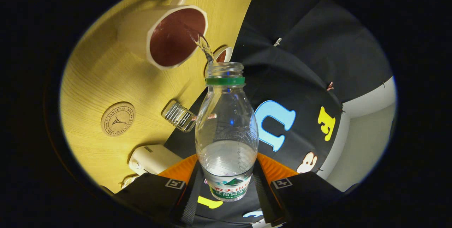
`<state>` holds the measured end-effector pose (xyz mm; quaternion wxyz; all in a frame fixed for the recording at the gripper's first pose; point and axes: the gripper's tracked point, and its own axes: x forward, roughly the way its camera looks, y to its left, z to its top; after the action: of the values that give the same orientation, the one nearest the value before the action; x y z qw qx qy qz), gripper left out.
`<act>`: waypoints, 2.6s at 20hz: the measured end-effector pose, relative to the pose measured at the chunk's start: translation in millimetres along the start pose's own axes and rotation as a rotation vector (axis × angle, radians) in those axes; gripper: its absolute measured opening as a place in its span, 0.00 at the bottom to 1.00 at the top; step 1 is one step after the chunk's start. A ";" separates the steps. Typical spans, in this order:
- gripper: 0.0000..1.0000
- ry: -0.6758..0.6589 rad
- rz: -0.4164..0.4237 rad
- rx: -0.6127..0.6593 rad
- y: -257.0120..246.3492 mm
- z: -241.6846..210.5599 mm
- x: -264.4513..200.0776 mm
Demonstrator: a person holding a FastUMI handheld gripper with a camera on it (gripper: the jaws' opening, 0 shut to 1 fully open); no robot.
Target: Take the bottle from table, then pour the juice into the cup, finally place the bottle on the coaster
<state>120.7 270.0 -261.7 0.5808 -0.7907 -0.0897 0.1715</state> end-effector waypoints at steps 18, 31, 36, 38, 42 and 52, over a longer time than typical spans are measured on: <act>0.74 -0.022 -0.052 -0.074 -7.3 4.4 0.5; 0.74 0.011 0.029 0.110 18.6 2.1 -2.7; 0.74 0.072 0.128 0.417 38.4 2.4 -11.5; 0.74 0.090 0.159 0.555 43.0 3.4 -15.4; 0.75 0.087 0.200 0.865 38.3 14.8 -23.0; 0.75 -0.021 0.152 1.502 -4.8 25.6 -24.4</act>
<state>88.8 285.9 -259.9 0.9494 -0.1844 0.1006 0.2335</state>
